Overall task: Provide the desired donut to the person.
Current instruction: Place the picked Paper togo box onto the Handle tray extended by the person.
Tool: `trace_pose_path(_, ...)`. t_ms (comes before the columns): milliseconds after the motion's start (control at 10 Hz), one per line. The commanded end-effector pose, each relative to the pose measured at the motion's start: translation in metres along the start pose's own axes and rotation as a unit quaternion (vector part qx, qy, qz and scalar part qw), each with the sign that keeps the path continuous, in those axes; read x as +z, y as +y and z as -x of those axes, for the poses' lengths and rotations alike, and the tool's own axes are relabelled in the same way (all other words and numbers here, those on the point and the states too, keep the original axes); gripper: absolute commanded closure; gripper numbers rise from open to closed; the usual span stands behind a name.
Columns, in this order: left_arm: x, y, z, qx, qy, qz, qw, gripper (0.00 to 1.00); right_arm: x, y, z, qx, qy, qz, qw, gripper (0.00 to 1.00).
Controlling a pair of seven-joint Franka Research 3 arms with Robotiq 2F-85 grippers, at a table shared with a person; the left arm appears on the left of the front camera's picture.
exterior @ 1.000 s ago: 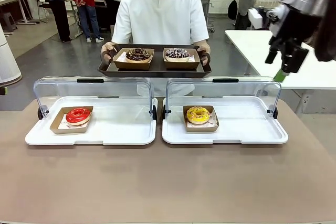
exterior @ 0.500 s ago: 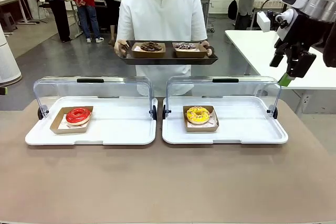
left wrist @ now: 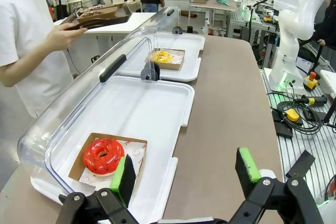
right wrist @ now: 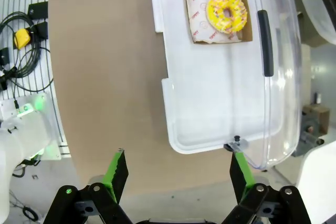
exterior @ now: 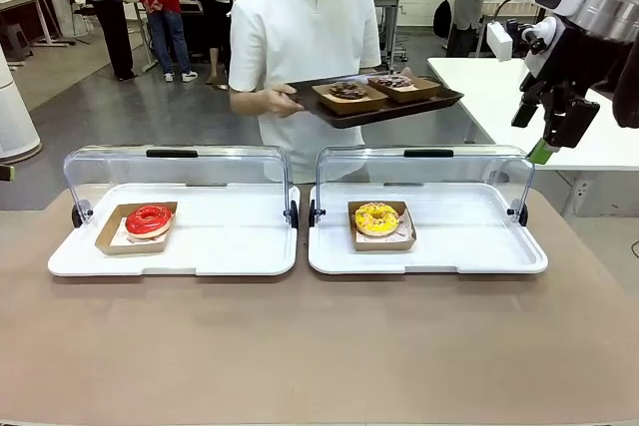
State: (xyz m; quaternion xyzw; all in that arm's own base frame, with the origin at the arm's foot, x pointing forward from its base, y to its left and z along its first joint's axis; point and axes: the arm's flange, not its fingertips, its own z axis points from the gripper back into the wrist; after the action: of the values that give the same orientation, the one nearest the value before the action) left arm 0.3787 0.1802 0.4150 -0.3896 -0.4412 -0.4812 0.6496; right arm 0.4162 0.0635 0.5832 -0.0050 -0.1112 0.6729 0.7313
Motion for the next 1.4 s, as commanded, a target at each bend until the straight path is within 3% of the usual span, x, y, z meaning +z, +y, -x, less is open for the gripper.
trace_pose_path(0,0.001,-0.001,-0.001,-0.004,-0.005,-0.002,1.000,0.00,0.001,-0.002,-0.001,-0.003,0.005,-0.004,1.000,0.00)
trace_pose_path(900,0.001,-0.001,-0.001,-0.004,-0.005,-0.002,1.000,0.00,0.000,0.000,0.000,0.000,0.000,0.000,1.000,0.00)
trace_pose_path(1000,0.001,-0.001,-0.001,-0.004,-0.005,-0.002,1.000,0.00,0.022,-0.013,0.016,-0.029,-0.116,-0.034,0.992,0.00)
trace_pose_path(1100,0.001,-0.001,-0.001,-0.004,-0.005,-0.002,1.000,0.00,0.038,-0.033,0.043,-0.077,-0.204,-0.020,0.976,0.00)
trace_pose_path(1300,0.001,-0.001,-0.001,-0.004,-0.005,-0.002,1.000,0.00,0.035,-0.057,0.110,-0.133,-0.317,-0.013,0.939,0.00)
